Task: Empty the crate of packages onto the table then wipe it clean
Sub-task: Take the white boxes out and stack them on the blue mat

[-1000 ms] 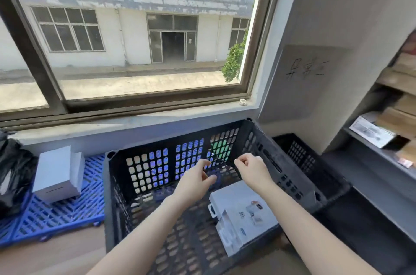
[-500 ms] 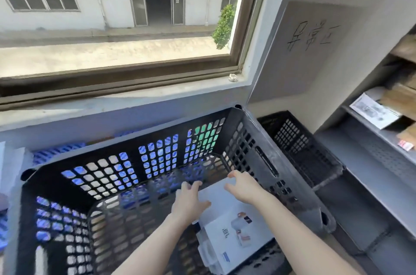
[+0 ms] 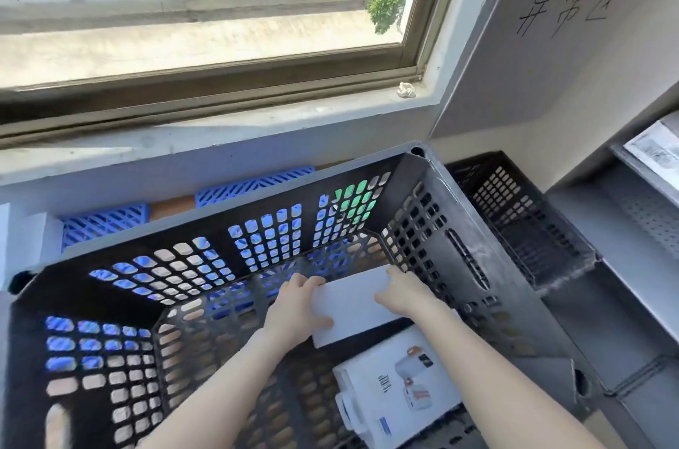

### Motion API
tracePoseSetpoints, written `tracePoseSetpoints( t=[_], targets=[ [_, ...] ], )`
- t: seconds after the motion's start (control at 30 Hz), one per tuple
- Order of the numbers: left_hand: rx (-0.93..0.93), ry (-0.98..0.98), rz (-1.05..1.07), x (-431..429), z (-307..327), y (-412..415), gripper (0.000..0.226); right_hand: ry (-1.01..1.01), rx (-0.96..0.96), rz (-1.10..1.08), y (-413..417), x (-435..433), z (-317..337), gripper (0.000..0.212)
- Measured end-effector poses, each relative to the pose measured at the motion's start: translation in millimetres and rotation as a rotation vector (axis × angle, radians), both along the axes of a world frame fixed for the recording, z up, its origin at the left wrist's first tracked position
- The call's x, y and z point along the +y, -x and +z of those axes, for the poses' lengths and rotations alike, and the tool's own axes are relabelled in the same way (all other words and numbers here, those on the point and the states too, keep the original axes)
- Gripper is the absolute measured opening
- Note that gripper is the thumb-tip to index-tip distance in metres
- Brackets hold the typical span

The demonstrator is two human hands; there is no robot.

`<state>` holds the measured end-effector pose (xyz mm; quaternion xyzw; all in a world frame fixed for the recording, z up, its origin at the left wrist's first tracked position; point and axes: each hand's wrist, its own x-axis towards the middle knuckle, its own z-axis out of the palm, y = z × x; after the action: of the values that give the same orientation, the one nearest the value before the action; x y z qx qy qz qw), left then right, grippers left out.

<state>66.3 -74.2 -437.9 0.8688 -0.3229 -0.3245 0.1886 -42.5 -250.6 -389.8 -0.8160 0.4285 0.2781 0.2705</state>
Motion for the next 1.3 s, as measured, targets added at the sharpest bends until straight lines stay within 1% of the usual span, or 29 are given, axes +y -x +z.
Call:
tracePoseSetpoints(
  t=[0.1,0.17,0.23,0.33,0.43,0.57,0.63,0.73,0.8,0.87,0.93,1.03,1.13,1.2,1.3],
  targets=[
    [-0.003,0.047,0.141,14.4,-1.5,-4.5,0.078,-0.038,0.002,-0.02,-4.9,7.3,-8.3,0.077],
    [0.026,0.058,0.231,19.2,-1.6,-2.6,0.076,-0.023,-0.019,-0.041,-8.4,12.0,-10.9,0.082],
    [0.053,0.058,0.274,20.5,0.0,0.9,0.074,-0.047,-0.045,-0.074,-9.7,15.6,-11.6,0.084],
    [0.032,0.067,0.228,20.5,8.0,3.2,0.07,-0.074,-0.092,-0.148,-6.9,20.2,-7.2,0.084],
    [-0.007,0.095,0.205,21.4,26.7,5.2,0.067,-0.035,-0.169,-0.198,-1.6,24.8,8.5,0.078],
    [-0.13,0.186,0.16,28.0,59.1,12.3,0.074,0.052,-0.283,-0.22,8.1,31.4,40.6,0.075],
    [-0.191,0.233,0.147,33.5,77.8,16.5,0.077,0.056,-0.356,-0.241,16.7,38.1,57.4,0.076],
    [-0.271,0.343,0.143,45.5,108.2,21.7,0.081,0.075,-0.491,-0.286,32.9,51.8,81.2,0.076],
    [-0.317,0.465,0.143,56.6,130.1,24.1,0.08,0.085,-0.589,-0.314,42.4,63.6,96.9,0.075],
    [-0.367,0.598,0.152,70.1,154.3,24.9,0.077,0.051,-0.696,-0.345,47.9,76.5,110.9,0.07],
    [-0.4,0.691,0.168,85.3,178.9,25.0,0.076,0.021,-0.801,-0.357,48.8,92.2,124.9,0.062],
    [-0.449,0.766,0.188,111.1,209.5,23.8,0.074,0.007,-0.951,-0.355,41.8,117.4,142.0,0.054],
    [-0.497,0.821,0.208,137.7,229.9,20.7,0.074,-0.018,-1.051,-0.344,28.6,146.7,155.0,0.051],
    [-0.545,0.858,0.226,156.8,239.9,16.0,0.076,-0.004,-1.101,-0.296,17.3,162.6,161.0,0.048],
    [-0.597,0.966,0.296,188.5,249.5,2.4,0.077,-0.012,-1.171,-0.212,-3.8,185.1,172.1,0.048]
  ],
)
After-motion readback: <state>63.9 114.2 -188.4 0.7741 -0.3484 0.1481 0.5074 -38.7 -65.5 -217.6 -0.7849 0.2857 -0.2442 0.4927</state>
